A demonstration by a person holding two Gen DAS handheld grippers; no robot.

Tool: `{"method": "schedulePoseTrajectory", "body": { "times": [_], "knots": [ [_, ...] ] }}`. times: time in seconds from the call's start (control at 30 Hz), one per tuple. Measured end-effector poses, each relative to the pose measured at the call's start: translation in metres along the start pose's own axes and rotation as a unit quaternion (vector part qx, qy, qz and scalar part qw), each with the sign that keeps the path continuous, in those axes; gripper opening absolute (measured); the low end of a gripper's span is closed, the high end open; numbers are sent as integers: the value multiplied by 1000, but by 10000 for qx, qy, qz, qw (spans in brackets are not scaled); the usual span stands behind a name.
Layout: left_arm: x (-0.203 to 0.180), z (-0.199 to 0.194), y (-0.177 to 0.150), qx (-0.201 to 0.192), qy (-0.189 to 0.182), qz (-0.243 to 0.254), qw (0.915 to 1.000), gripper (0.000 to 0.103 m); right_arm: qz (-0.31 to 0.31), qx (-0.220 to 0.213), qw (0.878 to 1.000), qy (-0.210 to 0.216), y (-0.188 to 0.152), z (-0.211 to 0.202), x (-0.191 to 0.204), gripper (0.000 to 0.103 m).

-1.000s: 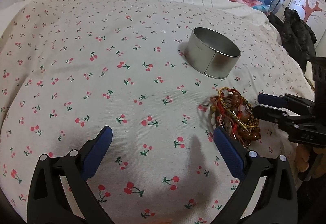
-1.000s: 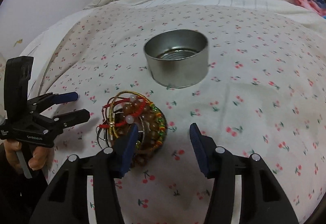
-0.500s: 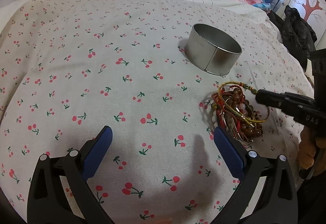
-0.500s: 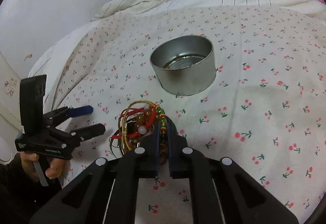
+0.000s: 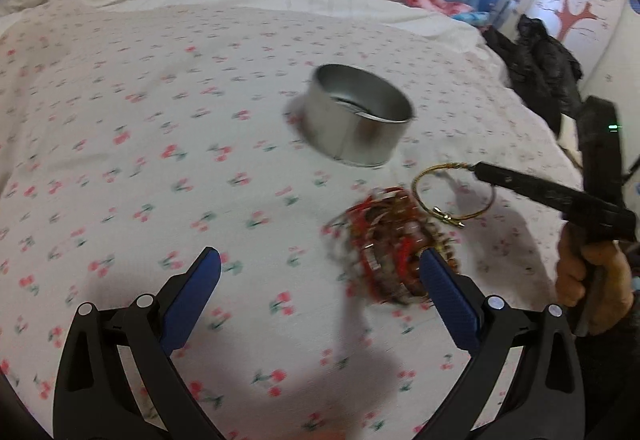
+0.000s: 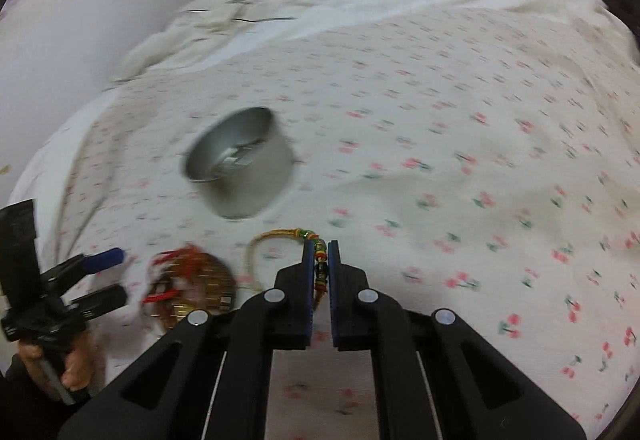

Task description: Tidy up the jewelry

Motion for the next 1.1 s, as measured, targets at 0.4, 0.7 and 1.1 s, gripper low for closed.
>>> {"method": "schedulePoseTrajectory", "body": {
  "times": [0.4, 0.7, 1.1],
  "knots": [
    [-8, 37, 49, 274, -1188, -369, 9919, 95, 277, 371, 9989, -89, -8, 20, -10, 8],
    [-44, 74, 56, 1021, -1444, 580, 9825, 95, 162, 448, 9989, 30, -11, 25, -3, 30],
    [-43, 78, 44, 1113, -1338, 726, 9821, 15, 166, 463, 9988, 68, -11, 27, -3, 34]
  ]
}}
Point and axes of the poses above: each gripper's, at about its wrist camera, not at the fingertips, and z roughly the way its jaws point, x to its left, y to its top, the point moved 5 cm from there along z, roughly the way its jaws point, and after that the axes turned 3 degrees about -y, right-handed, at the moved point
